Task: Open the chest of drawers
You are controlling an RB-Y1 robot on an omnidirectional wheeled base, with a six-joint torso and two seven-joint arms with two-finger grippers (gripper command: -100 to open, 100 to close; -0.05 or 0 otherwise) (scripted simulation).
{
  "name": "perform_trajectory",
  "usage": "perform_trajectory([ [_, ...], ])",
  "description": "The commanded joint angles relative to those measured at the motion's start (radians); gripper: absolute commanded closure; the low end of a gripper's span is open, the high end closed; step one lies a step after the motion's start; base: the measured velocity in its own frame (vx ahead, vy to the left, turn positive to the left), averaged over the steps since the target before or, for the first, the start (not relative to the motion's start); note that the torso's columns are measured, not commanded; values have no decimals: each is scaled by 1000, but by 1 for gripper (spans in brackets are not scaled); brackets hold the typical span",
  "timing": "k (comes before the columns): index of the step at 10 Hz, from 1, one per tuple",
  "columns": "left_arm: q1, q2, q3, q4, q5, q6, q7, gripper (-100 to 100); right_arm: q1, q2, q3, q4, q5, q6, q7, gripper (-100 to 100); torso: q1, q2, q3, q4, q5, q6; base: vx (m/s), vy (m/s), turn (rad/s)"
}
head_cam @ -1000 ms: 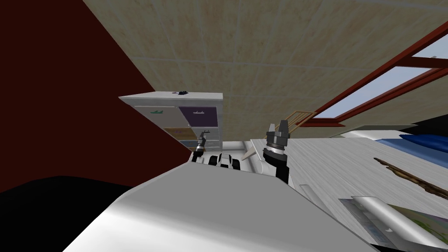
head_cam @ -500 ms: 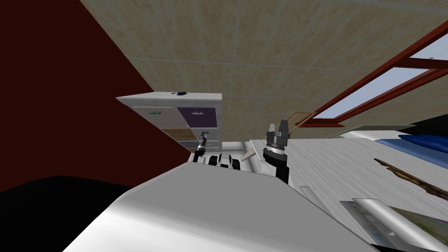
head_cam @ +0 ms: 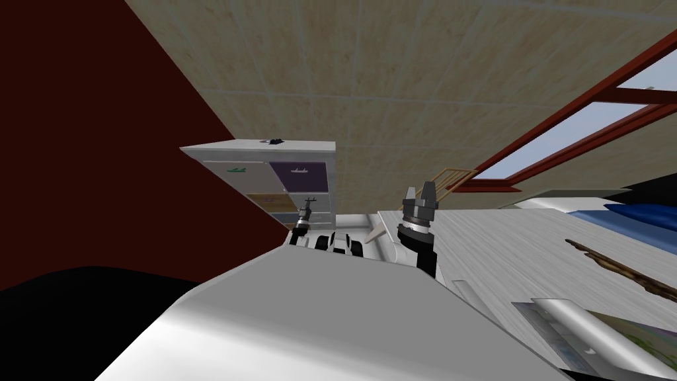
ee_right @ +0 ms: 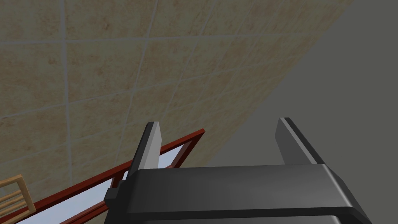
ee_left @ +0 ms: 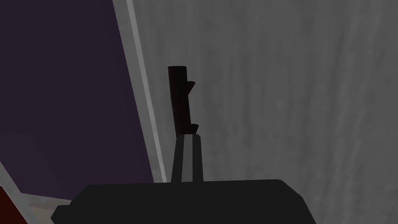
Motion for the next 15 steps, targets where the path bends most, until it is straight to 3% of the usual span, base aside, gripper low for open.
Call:
perform_trajectory([
  [1,-1,60,-1,-1,0,6,2,-100,0,0,0,0,0,0,0,0,-1,2,1,1,-1,0,-2,9,-8],
  [5,-5,131,-11,-22,0,54,13,-100,0,0,0,0,0,0,0,0,-2,6,4,2,-1,0,-16,21,-17],
  [9,-9,125,-25,-63,0,119,28,-100,0,0,0,0,0,0,0,0,-2,5,3,2,-1,0,-49,53,-30],
  [11,-9,79,-33,-90,0,152,36,-100,0,0,0,0,0,0,0,0,-3,4,3,2,-1,0,-43,54,-33],
  [15,-10,5,-35,-99,0,164,39,-100,0,0,0,0,0,0,0,0,-4,4,2,1,-1,0,-14,12,-5],
])
